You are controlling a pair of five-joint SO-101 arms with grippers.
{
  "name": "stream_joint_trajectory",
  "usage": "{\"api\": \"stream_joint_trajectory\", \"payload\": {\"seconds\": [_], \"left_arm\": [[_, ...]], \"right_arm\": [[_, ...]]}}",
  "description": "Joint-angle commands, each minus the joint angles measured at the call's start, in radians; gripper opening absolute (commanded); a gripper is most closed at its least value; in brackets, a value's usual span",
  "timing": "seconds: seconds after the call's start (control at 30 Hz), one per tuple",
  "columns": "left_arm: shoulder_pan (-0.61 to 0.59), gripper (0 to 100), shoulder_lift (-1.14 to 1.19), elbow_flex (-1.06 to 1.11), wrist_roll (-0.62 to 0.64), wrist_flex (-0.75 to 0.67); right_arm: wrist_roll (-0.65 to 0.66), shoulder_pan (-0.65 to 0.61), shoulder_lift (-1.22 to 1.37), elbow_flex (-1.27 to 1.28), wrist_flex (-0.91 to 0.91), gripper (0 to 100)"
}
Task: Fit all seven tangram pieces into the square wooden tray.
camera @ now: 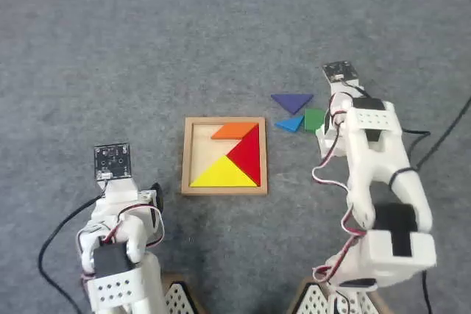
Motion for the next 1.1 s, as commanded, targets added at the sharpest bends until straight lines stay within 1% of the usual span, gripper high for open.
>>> {"api": "stream_joint_trajectory", "payload": {"seconds": [0.0, 0.1, 0.23, 0.3, 0.47, 0.63, 0.83, 0.97, 1.07], "left_arm": [[0.003, 19, -0.020, -0.010, -0.005, 0.003], [0.003, 19, -0.020, -0.010, -0.005, 0.003], [0.003, 19, -0.020, -0.010, -0.005, 0.003], [0.003, 19, -0.020, -0.010, -0.005, 0.003], [0.003, 19, -0.020, -0.010, -0.005, 0.003], [0.003, 19, -0.020, -0.010, -0.005, 0.003], [0.003, 19, -0.020, -0.010, -0.005, 0.003], [0.003, 19, -0.020, -0.010, -0.005, 0.003], [0.003, 19, -0.020, -0.010, -0.005, 0.003]], "right_arm": [[0.023, 0.008, 0.022, -0.083, -0.019, 19.2], [0.028, 0.013, 0.051, -0.118, -0.019, 20.6], [0.078, 0.013, 0.071, -0.161, -0.010, 28.4], [0.094, 0.015, 0.079, -0.164, -0.008, 30.0], [0.132, 0.016, 0.120, -0.169, -0.025, 29.9], [0.137, 0.016, 0.182, -0.206, -0.038, 29.9], [0.137, 0.050, 0.262, -0.276, -0.033, 27.5], [0.140, 0.054, 0.303, -0.315, -0.031, 27.7], [0.170, 0.048, 0.311, -0.324, -0.031, 27.5]]}}
